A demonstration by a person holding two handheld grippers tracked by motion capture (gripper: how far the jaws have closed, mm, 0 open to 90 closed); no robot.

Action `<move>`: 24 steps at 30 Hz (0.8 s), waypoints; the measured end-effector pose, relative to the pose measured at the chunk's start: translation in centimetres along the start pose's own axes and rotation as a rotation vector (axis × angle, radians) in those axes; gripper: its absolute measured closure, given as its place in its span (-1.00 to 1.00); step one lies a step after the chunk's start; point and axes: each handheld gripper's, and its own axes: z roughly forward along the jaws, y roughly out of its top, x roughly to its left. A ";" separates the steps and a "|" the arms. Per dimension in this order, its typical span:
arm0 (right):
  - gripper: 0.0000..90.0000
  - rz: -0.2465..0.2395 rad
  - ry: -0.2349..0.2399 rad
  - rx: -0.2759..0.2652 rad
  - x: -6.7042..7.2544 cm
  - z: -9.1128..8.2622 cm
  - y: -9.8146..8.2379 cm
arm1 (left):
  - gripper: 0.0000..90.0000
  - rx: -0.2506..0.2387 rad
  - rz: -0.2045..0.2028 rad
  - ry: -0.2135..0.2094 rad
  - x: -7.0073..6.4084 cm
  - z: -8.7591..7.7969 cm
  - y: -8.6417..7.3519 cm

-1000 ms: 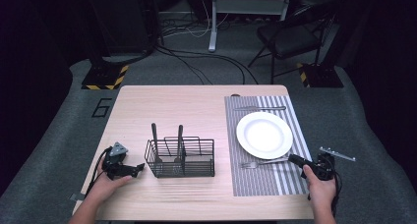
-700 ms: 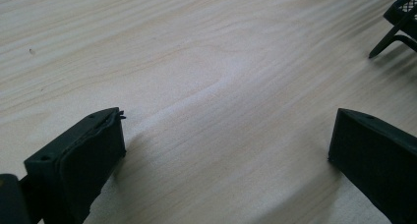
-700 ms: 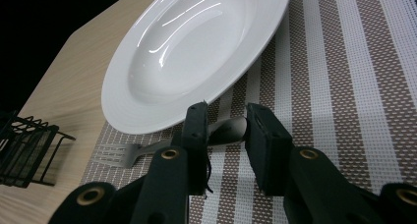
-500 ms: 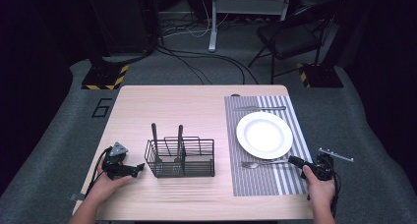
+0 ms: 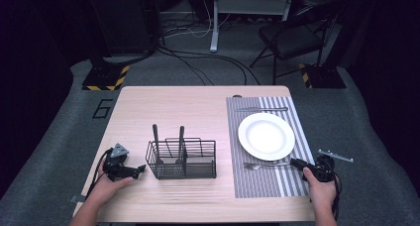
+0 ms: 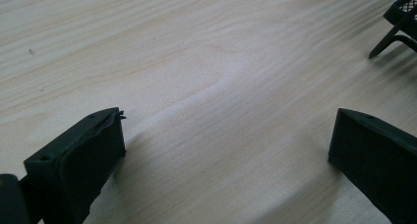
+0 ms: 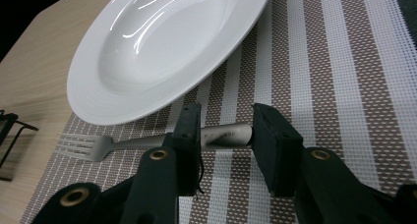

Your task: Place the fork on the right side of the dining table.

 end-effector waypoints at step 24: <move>0.16 -0.180 -0.018 -0.048 4.7 -1.9 2.7 | -1.00 0.000 0.000 0.000 0.0 0.0 0.0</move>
